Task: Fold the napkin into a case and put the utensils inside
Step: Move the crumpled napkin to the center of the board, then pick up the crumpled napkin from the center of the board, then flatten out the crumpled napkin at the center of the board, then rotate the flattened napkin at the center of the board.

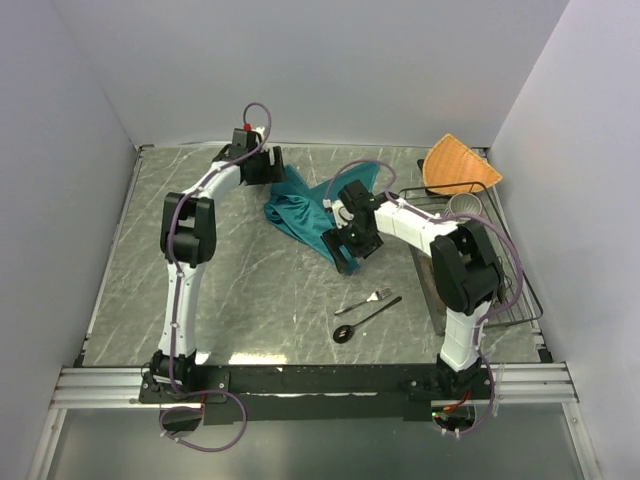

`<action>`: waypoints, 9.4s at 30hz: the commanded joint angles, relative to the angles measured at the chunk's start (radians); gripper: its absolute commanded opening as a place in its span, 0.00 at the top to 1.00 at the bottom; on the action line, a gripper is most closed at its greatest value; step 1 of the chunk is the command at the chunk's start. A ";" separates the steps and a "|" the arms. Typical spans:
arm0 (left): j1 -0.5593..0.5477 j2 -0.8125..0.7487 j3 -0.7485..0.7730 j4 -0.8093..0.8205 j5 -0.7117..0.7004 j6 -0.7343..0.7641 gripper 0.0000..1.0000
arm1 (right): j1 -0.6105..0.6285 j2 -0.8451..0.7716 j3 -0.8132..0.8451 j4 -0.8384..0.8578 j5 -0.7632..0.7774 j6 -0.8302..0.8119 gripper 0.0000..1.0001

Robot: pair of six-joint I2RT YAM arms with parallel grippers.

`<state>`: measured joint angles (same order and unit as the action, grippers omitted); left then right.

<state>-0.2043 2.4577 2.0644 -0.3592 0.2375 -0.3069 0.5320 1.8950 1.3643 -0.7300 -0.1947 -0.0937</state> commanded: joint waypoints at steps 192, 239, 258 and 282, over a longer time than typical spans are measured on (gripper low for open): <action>0.540 -1.037 -1.046 -0.132 0.161 0.675 0.99 | 0.232 -0.366 -0.248 0.597 -0.052 -0.276 1.00; 0.490 -0.651 -0.882 -0.277 -0.174 0.615 0.47 | 0.040 0.245 0.384 0.009 -0.095 -0.086 0.41; 0.528 -0.267 -0.045 -0.324 -0.038 0.463 0.32 | 0.274 0.175 0.457 -0.022 -0.598 -0.002 0.34; 0.497 -0.822 -0.868 -0.334 0.106 0.575 0.27 | 0.091 0.279 0.204 0.049 0.146 -0.178 0.64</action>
<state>0.2882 1.6989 1.1904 -0.7044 0.3500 0.2535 0.6331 2.2311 1.7569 -0.6445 -0.1234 -0.2298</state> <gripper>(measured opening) 0.731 0.384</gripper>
